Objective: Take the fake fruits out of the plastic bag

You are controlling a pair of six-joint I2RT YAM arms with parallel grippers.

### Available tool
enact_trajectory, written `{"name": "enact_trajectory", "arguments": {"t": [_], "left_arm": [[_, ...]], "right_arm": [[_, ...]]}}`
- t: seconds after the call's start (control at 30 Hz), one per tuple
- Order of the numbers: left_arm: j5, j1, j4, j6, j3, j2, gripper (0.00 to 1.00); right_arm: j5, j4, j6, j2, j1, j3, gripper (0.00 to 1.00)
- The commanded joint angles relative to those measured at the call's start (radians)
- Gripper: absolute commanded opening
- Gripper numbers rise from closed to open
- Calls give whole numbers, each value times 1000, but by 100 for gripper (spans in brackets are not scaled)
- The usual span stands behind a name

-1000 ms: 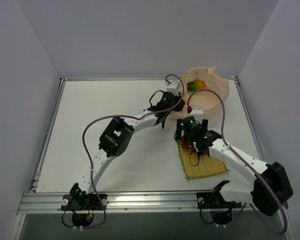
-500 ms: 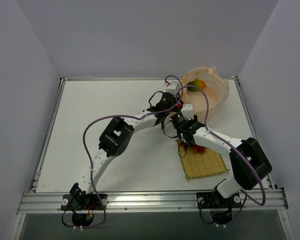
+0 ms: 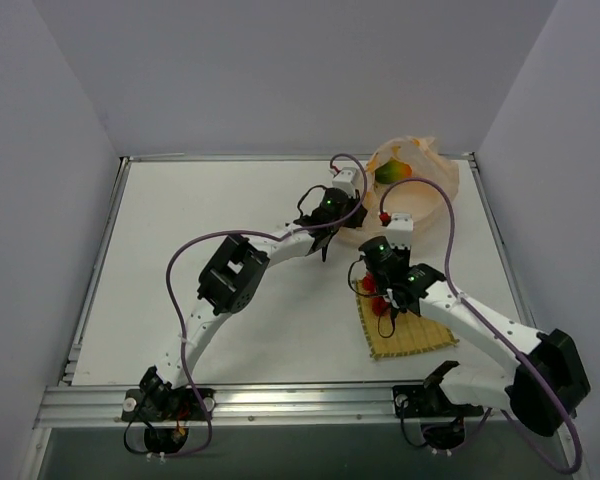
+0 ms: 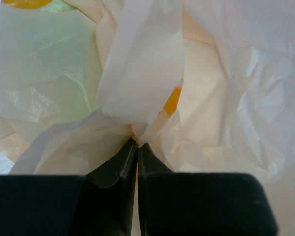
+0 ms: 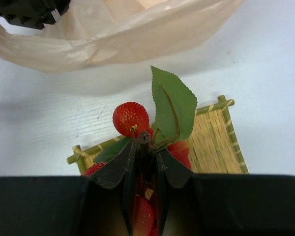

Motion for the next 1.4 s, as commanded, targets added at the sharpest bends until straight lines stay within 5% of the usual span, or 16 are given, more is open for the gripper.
{"name": "enact_trajectory", "arguments": {"t": [0.0,0.27,0.47,0.9,1.07,1.37], "left_arm": [[2,-1,24,13,30,-87,2],[-1,-3,21,15,27,-93,2],[0,-4,33,7,18,-98,2],[16,-9,68,2,-22,-108,2],[26,-11,97,-4,-48,-116,2],[33,-11,119,-17,-67,-122,2]], "right_arm": [[59,-96,91,-144,20,-9,0],[-2,-428,262,-276,109,77,0],[-13,-622,384,-168,189,146,0],[221,-552,478,41,168,128,0],[167,-464,412,72,131,102,37],[93,-430,369,-1,117,72,62]]}}
